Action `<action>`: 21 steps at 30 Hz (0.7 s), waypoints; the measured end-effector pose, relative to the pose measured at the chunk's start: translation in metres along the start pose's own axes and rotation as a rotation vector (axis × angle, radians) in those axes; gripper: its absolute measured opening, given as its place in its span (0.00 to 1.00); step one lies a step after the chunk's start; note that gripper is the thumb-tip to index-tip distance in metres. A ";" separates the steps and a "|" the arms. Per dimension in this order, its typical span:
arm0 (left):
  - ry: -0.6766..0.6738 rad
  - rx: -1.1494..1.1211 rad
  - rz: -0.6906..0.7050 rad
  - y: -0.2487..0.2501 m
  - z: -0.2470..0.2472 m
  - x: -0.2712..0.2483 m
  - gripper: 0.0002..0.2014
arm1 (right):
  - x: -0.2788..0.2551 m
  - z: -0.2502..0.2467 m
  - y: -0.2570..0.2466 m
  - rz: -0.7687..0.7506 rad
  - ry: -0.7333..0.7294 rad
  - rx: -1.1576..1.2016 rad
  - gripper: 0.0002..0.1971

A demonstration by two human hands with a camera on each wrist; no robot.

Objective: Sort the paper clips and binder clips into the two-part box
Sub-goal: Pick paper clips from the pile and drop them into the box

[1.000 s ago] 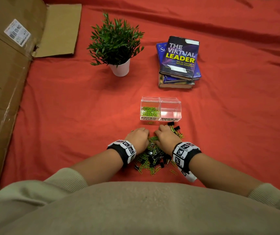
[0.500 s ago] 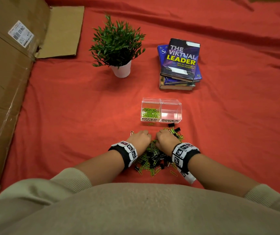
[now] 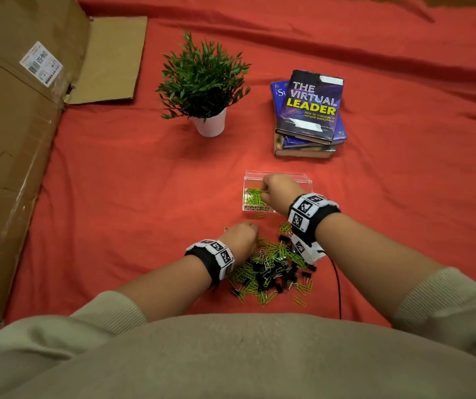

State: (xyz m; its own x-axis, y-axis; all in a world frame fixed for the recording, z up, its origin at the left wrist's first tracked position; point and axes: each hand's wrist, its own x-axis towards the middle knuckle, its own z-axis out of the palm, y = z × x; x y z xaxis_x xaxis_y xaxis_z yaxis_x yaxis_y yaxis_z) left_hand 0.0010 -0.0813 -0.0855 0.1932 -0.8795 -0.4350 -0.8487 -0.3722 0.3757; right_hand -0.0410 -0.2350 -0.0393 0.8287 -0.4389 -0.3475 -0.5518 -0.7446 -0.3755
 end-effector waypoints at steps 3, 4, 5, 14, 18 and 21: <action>0.089 -0.171 -0.065 -0.003 -0.014 -0.004 0.10 | -0.010 0.005 -0.002 -0.032 0.082 0.010 0.11; 0.125 -0.219 -0.088 -0.005 -0.020 -0.004 0.09 | -0.016 0.008 -0.001 -0.041 0.121 0.033 0.10; 0.166 -0.258 -0.108 -0.006 -0.027 -0.004 0.08 | -0.023 0.013 0.000 -0.052 0.141 0.044 0.09; 0.316 -0.358 -0.102 0.000 -0.084 0.027 0.07 | -0.049 0.077 0.009 0.026 -0.174 -0.091 0.26; 0.273 -0.249 -0.108 0.008 -0.086 0.053 0.08 | -0.061 0.090 0.012 -0.039 -0.023 -0.200 0.18; 0.246 -0.211 -0.113 0.007 -0.078 0.063 0.09 | -0.070 0.094 0.017 -0.078 -0.006 -0.237 0.14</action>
State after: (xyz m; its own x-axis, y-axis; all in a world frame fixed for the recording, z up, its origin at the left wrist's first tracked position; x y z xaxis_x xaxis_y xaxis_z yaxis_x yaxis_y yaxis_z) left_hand 0.0453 -0.1625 -0.0468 0.4151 -0.8648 -0.2825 -0.6993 -0.5019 0.5090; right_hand -0.1169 -0.1694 -0.1020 0.8671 -0.3728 -0.3304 -0.4478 -0.8738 -0.1894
